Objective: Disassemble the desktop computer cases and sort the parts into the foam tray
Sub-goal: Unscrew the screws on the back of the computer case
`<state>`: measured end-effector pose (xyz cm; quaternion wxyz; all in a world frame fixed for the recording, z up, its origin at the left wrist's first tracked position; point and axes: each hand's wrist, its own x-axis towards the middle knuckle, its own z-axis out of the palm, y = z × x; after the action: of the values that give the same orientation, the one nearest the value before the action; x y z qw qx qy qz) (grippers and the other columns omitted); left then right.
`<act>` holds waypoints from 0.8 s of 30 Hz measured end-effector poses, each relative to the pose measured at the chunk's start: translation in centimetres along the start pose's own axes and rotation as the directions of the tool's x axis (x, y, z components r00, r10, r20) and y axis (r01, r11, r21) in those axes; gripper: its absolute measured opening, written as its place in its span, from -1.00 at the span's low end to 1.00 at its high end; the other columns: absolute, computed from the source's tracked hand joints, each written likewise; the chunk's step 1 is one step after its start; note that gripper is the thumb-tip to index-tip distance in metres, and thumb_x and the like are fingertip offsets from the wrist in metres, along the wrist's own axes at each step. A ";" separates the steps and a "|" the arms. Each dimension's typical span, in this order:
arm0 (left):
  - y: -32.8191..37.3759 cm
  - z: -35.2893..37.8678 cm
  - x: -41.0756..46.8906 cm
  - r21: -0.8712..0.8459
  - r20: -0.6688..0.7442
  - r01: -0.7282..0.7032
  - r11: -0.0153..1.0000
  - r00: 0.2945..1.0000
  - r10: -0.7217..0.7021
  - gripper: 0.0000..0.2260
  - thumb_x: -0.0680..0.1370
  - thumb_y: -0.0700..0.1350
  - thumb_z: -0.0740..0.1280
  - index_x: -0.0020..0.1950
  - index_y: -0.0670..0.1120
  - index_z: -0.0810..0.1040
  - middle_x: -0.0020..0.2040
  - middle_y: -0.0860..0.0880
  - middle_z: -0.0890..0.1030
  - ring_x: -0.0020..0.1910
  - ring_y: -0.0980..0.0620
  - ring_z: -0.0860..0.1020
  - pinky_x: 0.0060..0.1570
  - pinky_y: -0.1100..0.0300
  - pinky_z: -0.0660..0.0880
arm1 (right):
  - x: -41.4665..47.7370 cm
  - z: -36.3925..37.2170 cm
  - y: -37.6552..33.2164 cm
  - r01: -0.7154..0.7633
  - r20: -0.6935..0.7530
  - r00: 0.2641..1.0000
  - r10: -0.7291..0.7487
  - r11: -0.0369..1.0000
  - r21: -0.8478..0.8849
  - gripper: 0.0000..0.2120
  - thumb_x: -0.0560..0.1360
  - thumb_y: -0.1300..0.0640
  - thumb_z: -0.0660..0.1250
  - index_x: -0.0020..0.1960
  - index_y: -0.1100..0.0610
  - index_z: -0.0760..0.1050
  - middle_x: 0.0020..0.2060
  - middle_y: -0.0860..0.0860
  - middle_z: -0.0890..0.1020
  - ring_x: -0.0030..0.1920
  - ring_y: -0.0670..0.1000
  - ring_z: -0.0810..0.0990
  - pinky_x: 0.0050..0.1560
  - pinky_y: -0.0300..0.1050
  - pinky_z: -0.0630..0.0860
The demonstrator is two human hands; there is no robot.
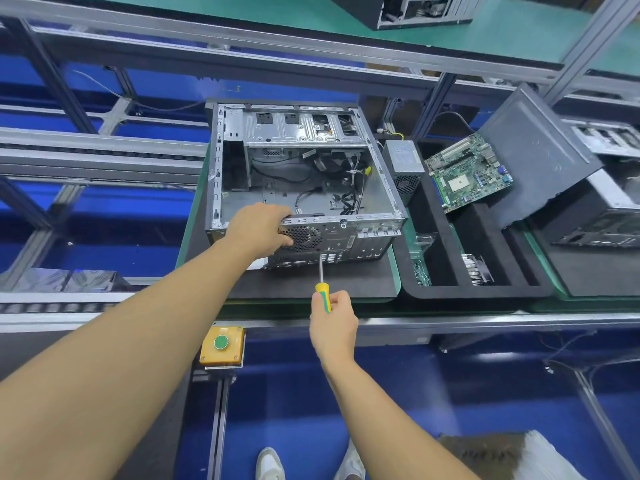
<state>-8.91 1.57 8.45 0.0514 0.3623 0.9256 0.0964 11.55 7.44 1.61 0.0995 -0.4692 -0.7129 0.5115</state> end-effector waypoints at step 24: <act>-0.1 0.1 -0.1 -0.024 -0.016 -0.007 1.000 1.000 0.007 -0.61 0.49 0.13 0.48 0.24 0.00 0.54 0.06 -0.04 0.68 0.05 -0.15 0.58 -0.19 0.14 0.35 | -0.5 0.8 -1.0 -0.181 0.136 0.980 0.143 0.928 0.327 -0.78 0.64 0.01 0.22 -0.01 0.18 0.40 -0.29 0.06 0.61 -0.53 -0.04 0.40 -0.55 -0.19 0.32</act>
<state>-8.90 1.47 8.37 0.0482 0.3640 0.9235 0.1107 10.77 6.47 2.19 0.0967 -0.4738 -0.5778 0.6575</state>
